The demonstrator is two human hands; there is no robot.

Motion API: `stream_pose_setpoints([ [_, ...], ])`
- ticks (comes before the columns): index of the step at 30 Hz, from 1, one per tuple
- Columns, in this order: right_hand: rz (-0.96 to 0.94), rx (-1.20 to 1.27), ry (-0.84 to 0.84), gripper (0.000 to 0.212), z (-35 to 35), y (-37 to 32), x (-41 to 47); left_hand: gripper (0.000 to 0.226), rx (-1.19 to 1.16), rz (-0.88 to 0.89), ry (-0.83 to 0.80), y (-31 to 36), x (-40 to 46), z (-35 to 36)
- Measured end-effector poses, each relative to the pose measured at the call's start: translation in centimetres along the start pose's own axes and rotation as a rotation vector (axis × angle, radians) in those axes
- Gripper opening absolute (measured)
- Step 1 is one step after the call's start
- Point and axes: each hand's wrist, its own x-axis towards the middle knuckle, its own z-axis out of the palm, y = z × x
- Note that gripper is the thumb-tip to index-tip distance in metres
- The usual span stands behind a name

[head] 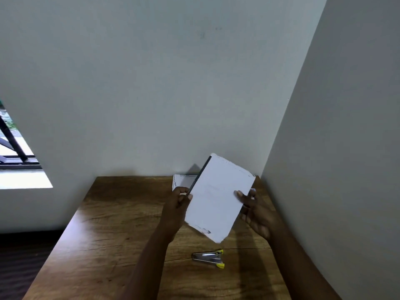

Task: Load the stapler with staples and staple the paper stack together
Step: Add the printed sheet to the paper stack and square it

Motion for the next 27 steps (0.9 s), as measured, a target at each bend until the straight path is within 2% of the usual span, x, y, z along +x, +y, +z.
stream_pose_setpoints([
  [3, 0.09, -0.198, -0.1, 0.066, 1.0, 1.0, -0.1, 0.008, 0.013, 0.001, 0.03, 0.0, -0.1, 0.6],
  [5, 0.072, -0.317, -0.131, 0.062, 1.4, 1.2, -0.2, 0.005, -0.002, -0.016, 0.019, -0.1, -0.2, 0.7],
  [8, 0.057, -0.473, -0.085, 0.051, 1.1, 0.2, -0.4, 0.011, -0.102, -0.084, -0.012, -0.2, -0.2, 0.2],
  [11, 0.126, -0.823, -0.158, 0.041, 0.7, -1.1, -0.4, 0.019, -0.189, -0.122, -0.042, -0.1, -0.2, -0.2],
  [13, 0.13, -0.921, -0.166, 0.046, 0.7, -1.6, -0.2, 0.018, -0.22, -0.111, -0.04, 0.1, -0.2, -0.4],
  [15, 0.072, -0.849, -0.082, 0.052, 0.8, -1.8, 0.1, 0.013, -0.247, -0.109, -0.001, 0.1, -0.1, -0.6],
  [21, -0.151, -0.335, 0.256, 0.069, 0.9, -2.1, 0.8, 0.008, -0.391, -0.078, 0.066, -0.4, 0.0, -0.9],
  [23, -0.148, -0.224, 0.246, 0.073, 1.4, -1.8, 0.8, 0.012, -0.44, -0.048, 0.103, -0.5, 0.0, -0.6],
  [27, 0.018, -0.158, 0.103, 0.072, 2.5, -0.2, 0.1, 0.035, -0.575, -0.041, 0.133, -0.3, 0.1, 0.1],
])
